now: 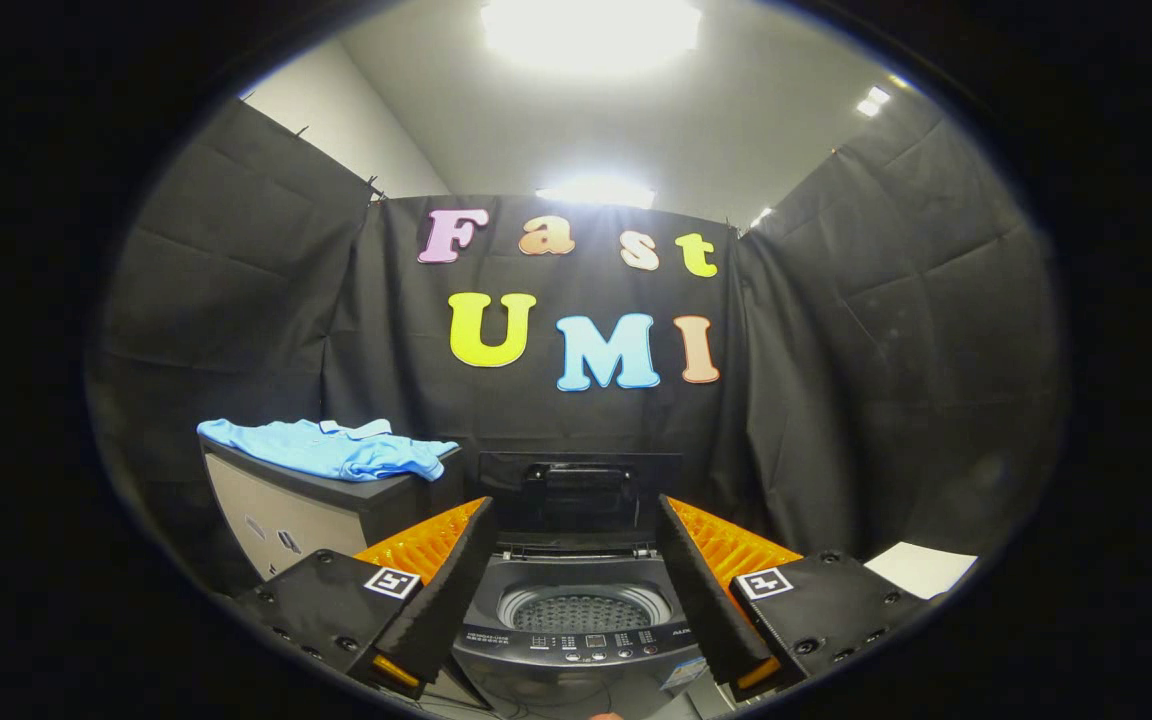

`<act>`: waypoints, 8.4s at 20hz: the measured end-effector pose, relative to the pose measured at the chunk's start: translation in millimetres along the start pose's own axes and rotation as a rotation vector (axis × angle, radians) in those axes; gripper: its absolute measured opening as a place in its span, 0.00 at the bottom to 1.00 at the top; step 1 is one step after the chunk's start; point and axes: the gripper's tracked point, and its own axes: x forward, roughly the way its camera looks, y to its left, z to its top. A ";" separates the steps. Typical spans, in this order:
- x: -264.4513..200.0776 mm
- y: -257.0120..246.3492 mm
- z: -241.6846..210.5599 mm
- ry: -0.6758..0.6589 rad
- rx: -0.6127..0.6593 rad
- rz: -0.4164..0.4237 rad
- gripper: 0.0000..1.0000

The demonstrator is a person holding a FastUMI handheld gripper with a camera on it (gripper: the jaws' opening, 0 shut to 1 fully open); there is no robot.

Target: Put the clothes into the washing machine and then close the washing machine lid.

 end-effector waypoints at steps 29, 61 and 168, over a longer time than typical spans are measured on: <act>141.9 199.2 81.8 0.159 0.142 0.410 0.97; 246.0 418.2 -29.2 0.862 -0.067 0.651 0.97; 263.0 -11.4 -75.8 0.620 -0.053 0.182 0.01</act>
